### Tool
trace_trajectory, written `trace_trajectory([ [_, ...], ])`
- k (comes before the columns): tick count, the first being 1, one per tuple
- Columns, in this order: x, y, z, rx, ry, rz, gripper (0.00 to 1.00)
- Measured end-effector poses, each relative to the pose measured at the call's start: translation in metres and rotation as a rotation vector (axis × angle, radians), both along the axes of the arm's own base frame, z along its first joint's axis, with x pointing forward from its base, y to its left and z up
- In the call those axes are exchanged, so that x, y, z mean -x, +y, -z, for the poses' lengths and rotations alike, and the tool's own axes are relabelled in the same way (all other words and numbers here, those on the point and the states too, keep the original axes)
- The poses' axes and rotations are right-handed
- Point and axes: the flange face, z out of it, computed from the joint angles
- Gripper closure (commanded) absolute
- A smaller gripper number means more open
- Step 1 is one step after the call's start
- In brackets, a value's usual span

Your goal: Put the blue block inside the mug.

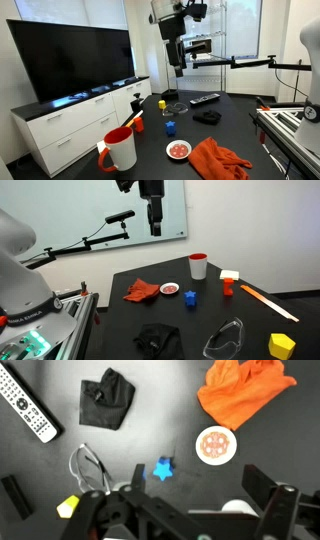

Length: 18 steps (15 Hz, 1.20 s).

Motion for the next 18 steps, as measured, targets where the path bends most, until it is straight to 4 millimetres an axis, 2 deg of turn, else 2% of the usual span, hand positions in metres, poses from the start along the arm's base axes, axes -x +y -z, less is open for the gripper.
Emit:
trace_trajectory([
  [2, -0.006, 0.0, -0.028, 0.003, -0.056, 0.0, 0.0],
  [3, -0.005, 0.0, -0.033, 0.003, -0.059, 0.001, 0.0],
  [10, -0.003, 0.0, -0.03, 0.003, -0.052, 0.002, 0.0],
  [13, -0.01, -0.008, -0.02, 0.016, -0.045, -0.088, 0.0],
  [18, -0.03, -0.06, 0.028, 0.006, -0.049, -0.313, 0.0],
])
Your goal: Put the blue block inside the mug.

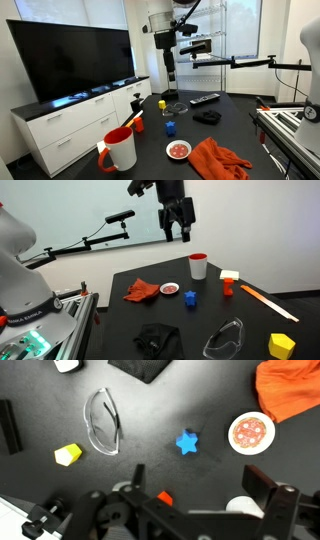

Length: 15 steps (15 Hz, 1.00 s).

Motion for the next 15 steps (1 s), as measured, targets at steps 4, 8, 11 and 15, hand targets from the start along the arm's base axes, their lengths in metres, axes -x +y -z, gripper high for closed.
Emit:
trace_trajectory([
  [4, -0.009, -0.014, 0.019, -0.07, -0.029, -0.121, 0.0],
  [8, -0.01, -0.008, 0.03, -0.097, -0.013, -0.164, 0.0],
  [11, -0.008, -0.007, 0.039, -0.1, 0.005, -0.162, 0.0],
  [15, -0.007, -0.007, 0.051, -0.104, 0.03, -0.159, 0.0],
])
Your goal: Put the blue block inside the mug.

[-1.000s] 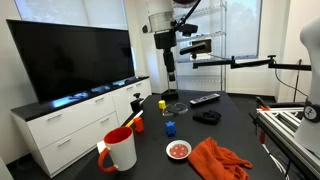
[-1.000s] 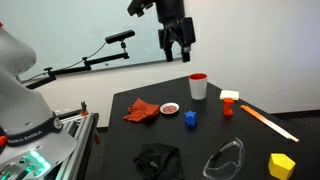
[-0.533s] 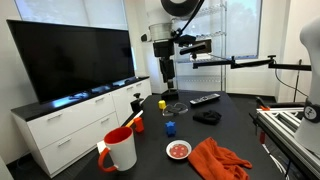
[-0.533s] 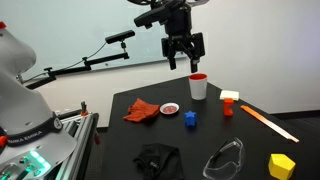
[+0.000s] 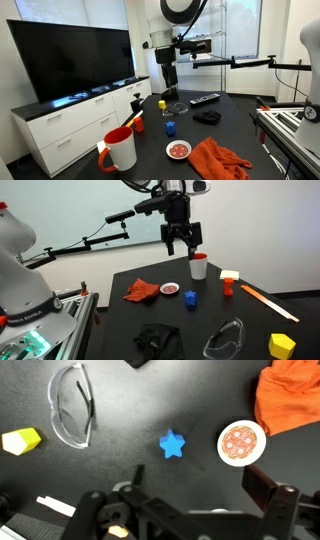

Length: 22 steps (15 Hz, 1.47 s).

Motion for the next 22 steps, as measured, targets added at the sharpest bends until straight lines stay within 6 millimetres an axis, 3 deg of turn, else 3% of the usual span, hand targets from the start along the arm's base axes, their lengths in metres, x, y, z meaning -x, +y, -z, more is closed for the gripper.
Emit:
trace_trajectory([
  [7, -0.008, 0.005, 0.049, -0.003, 0.094, -0.007, 0.0],
  [22, -0.05, 0.013, 0.084, 0.024, 0.068, -0.014, 0.0],
])
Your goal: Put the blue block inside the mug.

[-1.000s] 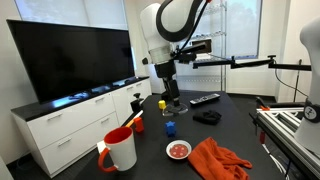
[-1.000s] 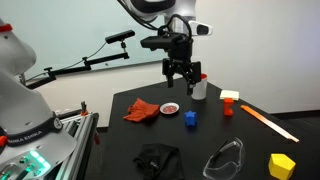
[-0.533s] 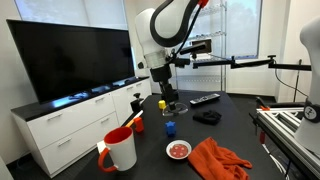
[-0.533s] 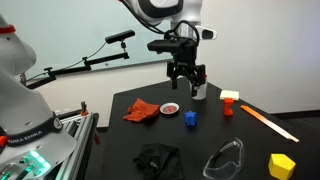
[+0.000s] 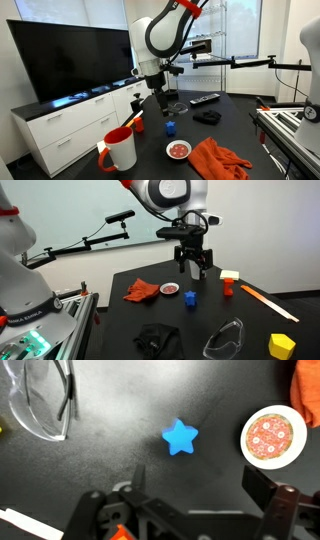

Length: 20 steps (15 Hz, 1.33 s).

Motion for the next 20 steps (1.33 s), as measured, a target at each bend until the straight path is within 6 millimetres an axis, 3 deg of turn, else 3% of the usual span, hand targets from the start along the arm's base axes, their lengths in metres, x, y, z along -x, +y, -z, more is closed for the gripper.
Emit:
trace_trajectory([
  [10, -0.012, -0.005, 0.019, 0.042, 0.021, 0.017, 0.0],
  [20, -0.015, -0.012, 0.011, 0.045, 0.018, 0.036, 0.0],
])
